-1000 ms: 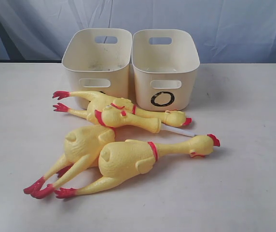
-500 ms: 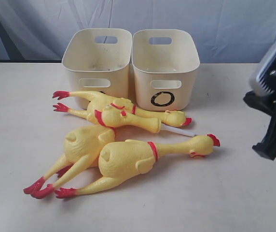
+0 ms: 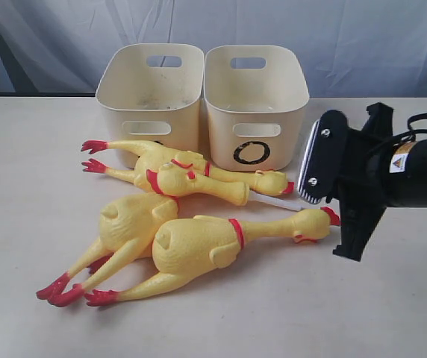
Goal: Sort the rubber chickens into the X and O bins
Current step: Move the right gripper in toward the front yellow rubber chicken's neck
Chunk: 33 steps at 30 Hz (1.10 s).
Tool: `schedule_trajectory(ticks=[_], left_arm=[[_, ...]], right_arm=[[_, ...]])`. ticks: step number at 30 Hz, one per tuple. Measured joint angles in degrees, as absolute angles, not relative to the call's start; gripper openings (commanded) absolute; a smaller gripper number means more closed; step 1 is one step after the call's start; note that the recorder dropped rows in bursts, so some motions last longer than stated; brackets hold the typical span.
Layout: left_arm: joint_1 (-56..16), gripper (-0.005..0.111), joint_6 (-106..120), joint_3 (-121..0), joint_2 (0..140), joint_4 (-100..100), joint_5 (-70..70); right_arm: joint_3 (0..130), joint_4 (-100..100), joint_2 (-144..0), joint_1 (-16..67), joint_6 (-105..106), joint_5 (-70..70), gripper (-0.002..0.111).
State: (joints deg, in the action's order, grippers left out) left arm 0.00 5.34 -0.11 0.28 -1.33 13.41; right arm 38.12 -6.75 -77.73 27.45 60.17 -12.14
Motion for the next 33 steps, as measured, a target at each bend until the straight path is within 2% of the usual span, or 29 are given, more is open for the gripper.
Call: schedule_trajectory(ticks=[1,3,5,7,9,33], left_arm=[[0.0,0.0,5.3,-0.1,0.3,-1.3,13.4],[0.0,0.0,5.3,-0.1,0.3,-1.3,13.4],[0.0,0.0,5.3,-0.1,0.3,-1.3,13.4],[0.0,0.0,5.3,-0.1,0.3,-1.3,13.4],[0.0,0.0,5.3,-0.1,0.3,-1.3,13.4],[0.0,0.0,5.3,-0.1,0.3,-1.3,13.4]], right_arm=[[38.1,-5.2,-80.0,28.1,60.3,-10.9,0.002],[38.1,-3.0,-83.1,28.6,60.6,-9.0,0.01],[38.1,-1.9,-85.8,28.7,60.7,-6.5,0.035],[38.1,-1.8,-87.9,28.7,60.7,-3.8,0.05],[38.1,-1.7,-90.1,28.7,60.7,-1.8,0.056],[38.3,2.4,-103.7,28.8,60.7,9.2,0.055]])
